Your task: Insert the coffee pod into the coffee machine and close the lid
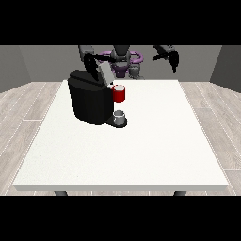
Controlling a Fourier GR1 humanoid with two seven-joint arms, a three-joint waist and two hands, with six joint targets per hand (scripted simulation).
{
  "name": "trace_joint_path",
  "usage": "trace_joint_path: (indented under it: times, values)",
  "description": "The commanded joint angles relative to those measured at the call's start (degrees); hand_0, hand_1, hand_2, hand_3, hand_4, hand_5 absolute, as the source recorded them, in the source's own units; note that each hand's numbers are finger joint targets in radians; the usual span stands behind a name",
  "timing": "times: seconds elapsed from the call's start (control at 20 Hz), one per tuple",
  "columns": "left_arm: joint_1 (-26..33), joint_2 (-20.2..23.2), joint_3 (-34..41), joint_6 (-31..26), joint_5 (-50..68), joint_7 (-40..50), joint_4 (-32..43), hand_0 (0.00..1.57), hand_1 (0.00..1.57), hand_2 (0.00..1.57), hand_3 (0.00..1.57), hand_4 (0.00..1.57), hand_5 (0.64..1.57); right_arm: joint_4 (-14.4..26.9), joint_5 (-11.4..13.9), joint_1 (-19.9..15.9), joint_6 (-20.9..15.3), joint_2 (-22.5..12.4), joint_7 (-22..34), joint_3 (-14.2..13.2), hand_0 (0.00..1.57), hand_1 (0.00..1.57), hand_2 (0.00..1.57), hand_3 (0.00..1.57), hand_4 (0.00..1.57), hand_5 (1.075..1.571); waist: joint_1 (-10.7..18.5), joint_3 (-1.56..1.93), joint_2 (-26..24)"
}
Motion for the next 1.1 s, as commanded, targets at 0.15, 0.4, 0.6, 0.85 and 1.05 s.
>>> trace_joint_path:
  times: [0.15, 0.4, 0.6, 0.85, 1.05]
  values:
    - [-0.56, 1.86, 0.37, 0.16, 0.44, 0.46, 0.37, 0.00, 0.00, 0.00, 0.00, 0.35, 1.571, 1.15, 2.92, -5.71, -2.08, 1.01, 0.98, 2.44, 0.00, 0.00, 0.00, 0.00, 0.20, 1.571, 0.12, 0.02, 2.35]
    - [0.77, -1.13, -2.93, 1.25, -1.18, 0.92, -0.09, 0.00, 0.00, 0.00, 0.00, 0.36, 1.571, 0.83, 4.57, -8.89, -1.62, 2.07, 4.31, 5.11, 0.00, 0.00, 0.00, 0.00, 0.04, 1.571, 1.89, 0.01, 0.46]
    - [-3.01, 0.09, -1.23, 1.92, -0.38, 0.61, -0.03, 0.00, 0.00, 0.00, 0.00, 0.36, 1.571, 0.24, 4.76, -11.57, -1.53, 1.08, 2.30, 4.55, 0.00, 0.00, 0.00, 0.00, 0.00, 1.571, 2.55, 0.02, 4.27]
    - [-2.30, 0.31, -2.60, 1.21, -1.26, 0.60, -0.50, 0.00, 0.00, 0.00, 0.00, 0.33, 1.571, -0.92, 6.52, -10.92, -2.25, 2.07, 3.18, 6.56, 0.00, 0.00, 0.00, 0.00, 0.00, 1.571, 4.87, 0.02, 3.65]
    - [-4.39, -0.36, -4.11, 0.03, -1.15, 0.69, 0.13, 0.00, 0.00, 0.00, 0.00, 0.36, 1.571, -2.08, 9.41, -14.72, -3.66, 1.35, 7.10, 8.40, 0.00, 0.00, 0.00, 0.00, 0.08, 1.571, 7.58, -0.02, 4.61]
